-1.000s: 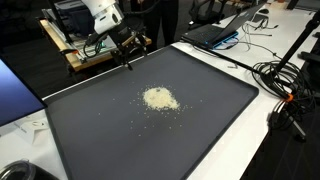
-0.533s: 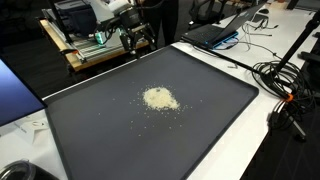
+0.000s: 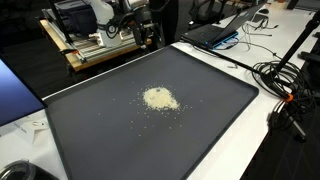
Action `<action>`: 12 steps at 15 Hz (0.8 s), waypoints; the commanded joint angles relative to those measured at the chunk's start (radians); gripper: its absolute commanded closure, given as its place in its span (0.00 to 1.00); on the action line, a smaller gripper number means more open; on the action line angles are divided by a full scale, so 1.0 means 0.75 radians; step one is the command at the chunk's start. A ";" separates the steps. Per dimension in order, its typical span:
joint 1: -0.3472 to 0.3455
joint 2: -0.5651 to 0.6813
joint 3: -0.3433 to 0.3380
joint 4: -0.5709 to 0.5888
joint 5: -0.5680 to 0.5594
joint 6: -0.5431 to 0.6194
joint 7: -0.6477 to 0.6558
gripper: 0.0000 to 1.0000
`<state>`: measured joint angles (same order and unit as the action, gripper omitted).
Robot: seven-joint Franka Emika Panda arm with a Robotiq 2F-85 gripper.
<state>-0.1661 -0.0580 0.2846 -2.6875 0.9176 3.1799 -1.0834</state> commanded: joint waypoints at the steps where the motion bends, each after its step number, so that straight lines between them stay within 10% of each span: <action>1: -0.052 0.001 0.033 -0.051 -0.189 0.038 0.115 0.00; 5: -0.132 -0.025 0.040 -0.076 -0.406 -0.002 0.226 0.00; 6: 0.008 -0.034 -0.140 -0.092 -0.567 -0.009 0.341 0.00; 10: 0.013 -0.046 -0.289 -0.050 -0.990 -0.123 0.591 0.00; 12: -0.157 -0.067 -0.155 -0.015 -1.178 -0.216 0.726 0.00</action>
<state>-0.1954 -0.0624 0.1174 -2.7206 0.2148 3.1203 -0.6744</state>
